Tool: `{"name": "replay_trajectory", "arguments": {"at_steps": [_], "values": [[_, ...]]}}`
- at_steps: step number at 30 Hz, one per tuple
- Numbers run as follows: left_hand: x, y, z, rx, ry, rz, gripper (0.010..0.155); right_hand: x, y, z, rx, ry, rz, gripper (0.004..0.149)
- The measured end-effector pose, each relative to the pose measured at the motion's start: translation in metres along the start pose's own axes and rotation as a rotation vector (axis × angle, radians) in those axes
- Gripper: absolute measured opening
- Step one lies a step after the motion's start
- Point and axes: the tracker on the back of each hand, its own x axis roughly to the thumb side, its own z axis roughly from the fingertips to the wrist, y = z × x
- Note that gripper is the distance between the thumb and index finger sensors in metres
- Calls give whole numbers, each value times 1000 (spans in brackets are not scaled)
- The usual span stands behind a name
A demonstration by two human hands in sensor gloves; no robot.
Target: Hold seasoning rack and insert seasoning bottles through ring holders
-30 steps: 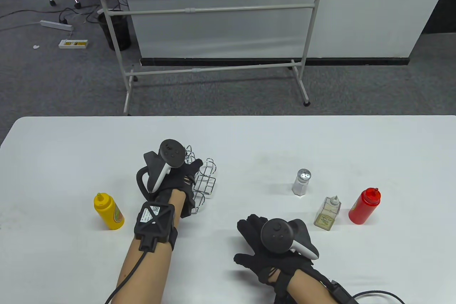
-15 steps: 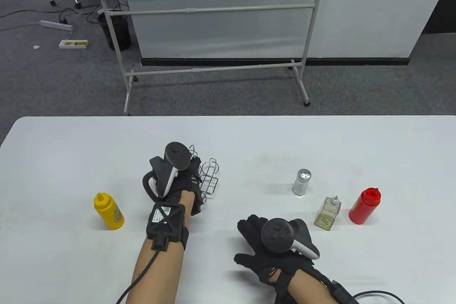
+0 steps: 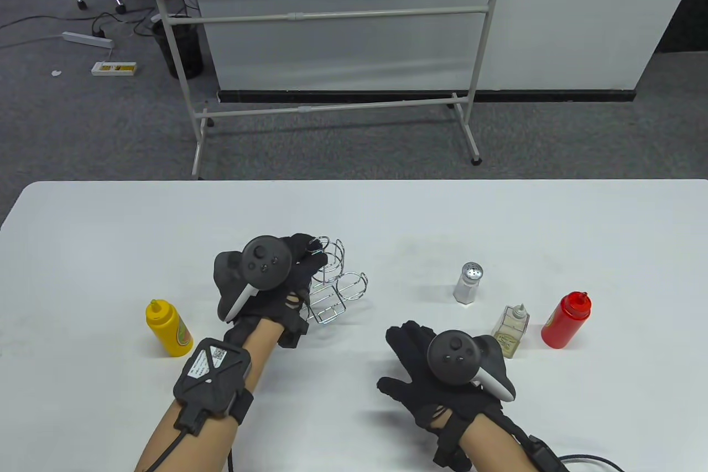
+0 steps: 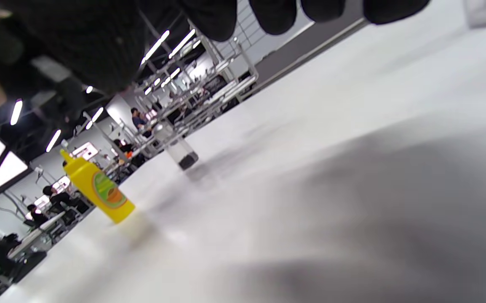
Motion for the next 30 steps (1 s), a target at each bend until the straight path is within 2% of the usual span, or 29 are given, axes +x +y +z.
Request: {"name": "replay_trajectory", "arguments": {"at_steps": [5,12,14,16,24,26,30], "values": [[0,-8,35,-42,-82,197,41,5,-19,11,-134,-8,8,88],[-8,-41,72,-49,-108,369,42,15,-24,17,-190,-48,21,87],[-12,-51,78,-48,-118,415,42,17,-23,17,-191,-57,34,86],[-14,-56,80,-94,-134,435,41,19,-20,17,-186,-59,46,86],[-17,-63,86,-116,-147,495,41,20,-17,16,-208,-45,91,86],[-14,-62,87,-117,-164,477,41,20,-24,19,-270,-39,113,85],[-11,-60,91,-116,-186,442,41,19,-53,35,-462,-13,204,82]]}}
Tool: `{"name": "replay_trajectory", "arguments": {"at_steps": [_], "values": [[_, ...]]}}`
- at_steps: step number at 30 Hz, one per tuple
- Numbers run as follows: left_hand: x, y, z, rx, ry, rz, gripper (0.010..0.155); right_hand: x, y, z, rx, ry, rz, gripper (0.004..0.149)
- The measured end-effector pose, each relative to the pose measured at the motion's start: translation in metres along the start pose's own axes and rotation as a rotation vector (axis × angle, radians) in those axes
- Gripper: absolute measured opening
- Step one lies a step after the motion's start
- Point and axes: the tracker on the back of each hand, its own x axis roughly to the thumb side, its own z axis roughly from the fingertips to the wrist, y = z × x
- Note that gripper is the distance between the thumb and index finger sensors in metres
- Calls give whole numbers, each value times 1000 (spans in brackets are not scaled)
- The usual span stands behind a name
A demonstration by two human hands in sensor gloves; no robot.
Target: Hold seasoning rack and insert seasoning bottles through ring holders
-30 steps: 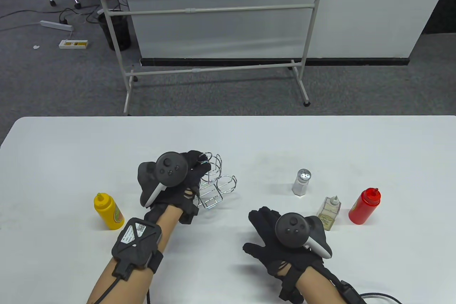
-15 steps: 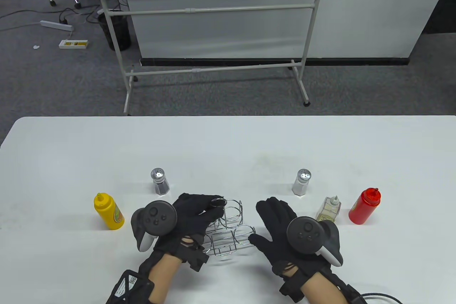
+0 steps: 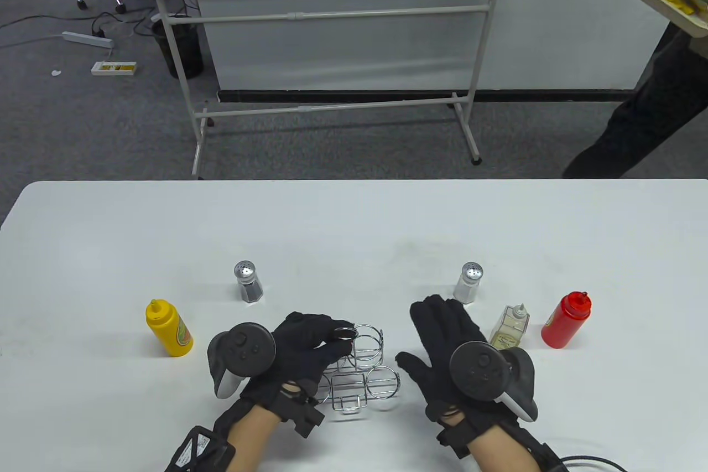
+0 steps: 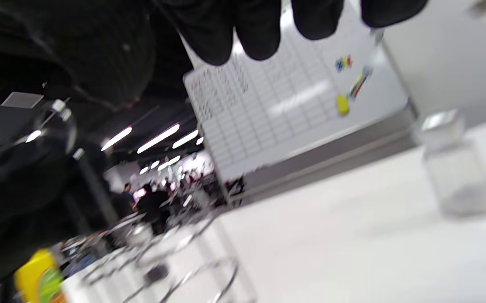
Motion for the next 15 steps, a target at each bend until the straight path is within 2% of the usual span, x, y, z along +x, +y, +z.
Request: {"name": "replay_trajectory", "arguments": {"at_steps": [4,6,10,15], "values": [[0,0,3,-9,0,0,41,-27,-37,4,-191,154,115,78],[0,1,3,-11,0,-1,41,-45,-47,7,-222,280,130,77],[0,0,3,-18,0,2,41,-66,-49,6,-163,416,134,75],[0,-1,3,-34,0,-11,41,-83,-37,0,-101,505,186,73]]}}
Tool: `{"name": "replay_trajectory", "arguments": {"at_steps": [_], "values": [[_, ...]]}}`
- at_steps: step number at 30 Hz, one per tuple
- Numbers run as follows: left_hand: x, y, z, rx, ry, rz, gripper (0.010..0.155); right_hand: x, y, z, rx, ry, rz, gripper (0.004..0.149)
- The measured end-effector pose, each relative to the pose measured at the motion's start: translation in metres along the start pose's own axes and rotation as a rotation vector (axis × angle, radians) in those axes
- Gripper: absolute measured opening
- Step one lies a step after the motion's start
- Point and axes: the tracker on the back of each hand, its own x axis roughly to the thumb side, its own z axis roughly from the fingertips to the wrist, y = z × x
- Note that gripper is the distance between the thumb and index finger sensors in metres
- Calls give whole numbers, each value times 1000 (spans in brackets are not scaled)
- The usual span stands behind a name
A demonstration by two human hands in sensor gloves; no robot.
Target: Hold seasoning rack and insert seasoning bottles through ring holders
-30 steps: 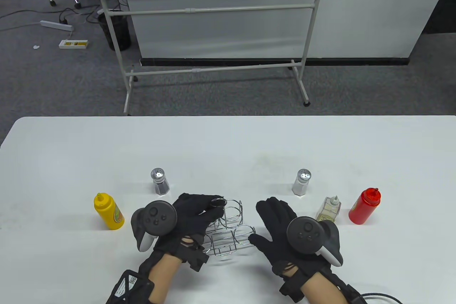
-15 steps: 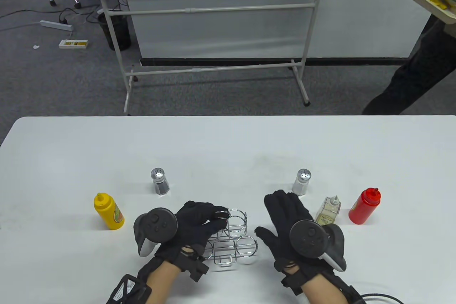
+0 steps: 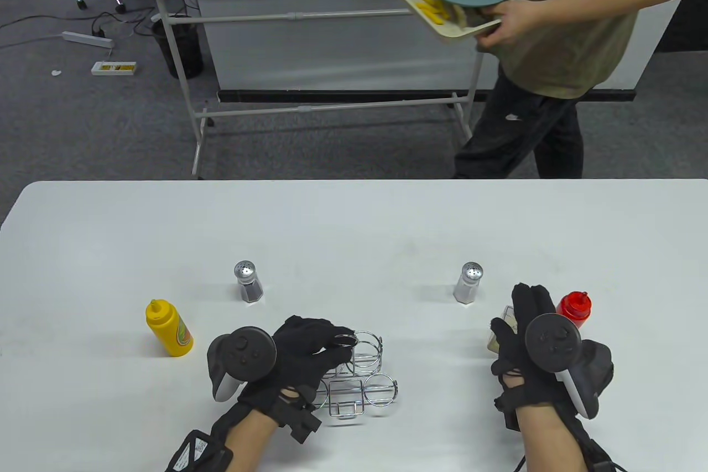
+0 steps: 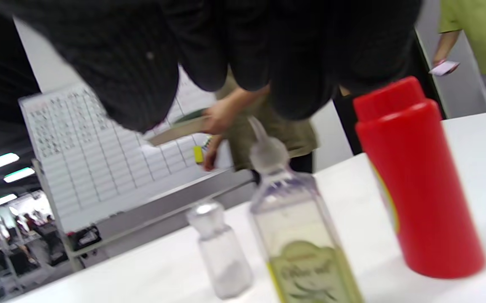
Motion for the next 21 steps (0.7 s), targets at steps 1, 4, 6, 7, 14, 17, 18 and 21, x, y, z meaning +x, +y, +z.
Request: {"name": "replay_trajectory", "arguments": {"at_steps": [1,4,6,7,14,17,18,21], "values": [[0,0,0,-3,-1,-3,41,-2,5,-2,25,24,28,74],[0,-1,0,-7,-5,-9,41,-8,18,-8,44,54,60,76],[0,-1,0,-9,-5,-12,41,-10,24,-12,41,59,55,75],[0,-1,0,-9,-6,-13,41,-11,25,-13,28,59,48,74],[1,-2,0,-11,-9,-10,41,-9,32,-20,-148,-16,91,56],[1,-2,-1,-11,-12,-7,41,-5,33,-20,-157,-35,108,56],[1,-2,-1,-11,-13,-5,41,-3,34,-19,-161,-42,124,56],[1,-2,-1,-13,-14,-4,41,5,33,-16,-168,-68,128,57]]}}
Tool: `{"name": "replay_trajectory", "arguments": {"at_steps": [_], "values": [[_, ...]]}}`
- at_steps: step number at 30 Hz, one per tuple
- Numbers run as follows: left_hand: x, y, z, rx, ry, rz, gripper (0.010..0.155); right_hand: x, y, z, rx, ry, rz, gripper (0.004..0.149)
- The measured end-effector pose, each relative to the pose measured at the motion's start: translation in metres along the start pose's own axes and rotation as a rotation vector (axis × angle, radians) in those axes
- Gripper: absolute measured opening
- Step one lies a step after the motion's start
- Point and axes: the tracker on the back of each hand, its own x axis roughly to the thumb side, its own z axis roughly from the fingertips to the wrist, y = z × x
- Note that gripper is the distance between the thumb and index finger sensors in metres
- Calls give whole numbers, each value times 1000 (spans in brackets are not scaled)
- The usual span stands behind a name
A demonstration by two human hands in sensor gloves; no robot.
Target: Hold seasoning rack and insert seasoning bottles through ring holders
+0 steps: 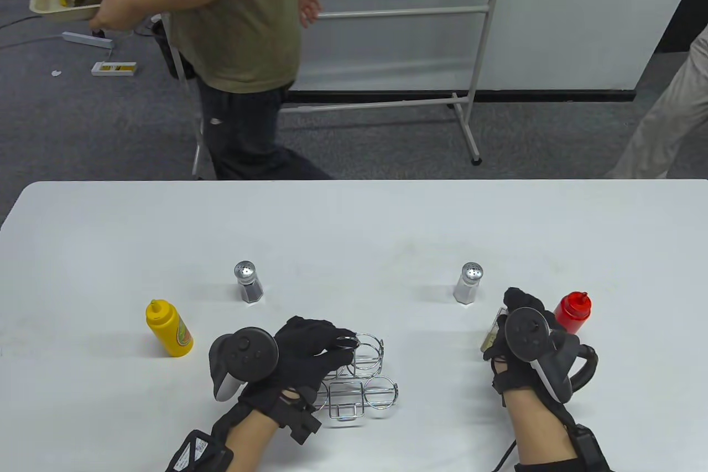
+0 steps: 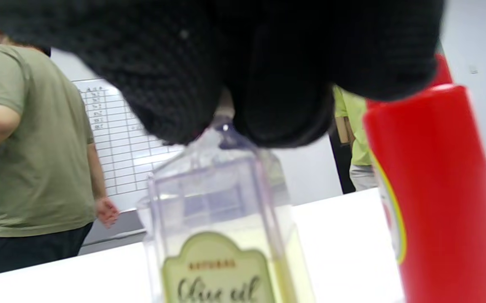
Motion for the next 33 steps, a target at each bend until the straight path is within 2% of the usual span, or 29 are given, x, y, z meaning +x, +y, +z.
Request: {"name": "replay_trajectory", "arguments": {"at_steps": [2,7,11,14,17,21,26,33], "values": [[0,0,0,-2,-2,-1,41,9,-10,5,-35,-44,-25,57],[1,-1,0,-5,-8,-1,41,34,-48,30,-200,-220,-168,57],[1,-2,0,-5,-10,-3,41,48,-75,49,-242,-324,-369,57],[1,-2,0,-5,-11,-5,41,67,-85,65,-204,-427,-510,57],[1,-2,0,3,-3,8,41,89,-77,81,-108,-533,-586,56],[0,-1,-1,6,5,19,41,118,-52,102,29,-655,-579,56],[0,-1,-1,4,10,17,41,136,-34,118,-20,-765,-488,55],[0,-1,-1,11,10,17,41,145,-20,127,-28,-821,-376,56]]}}
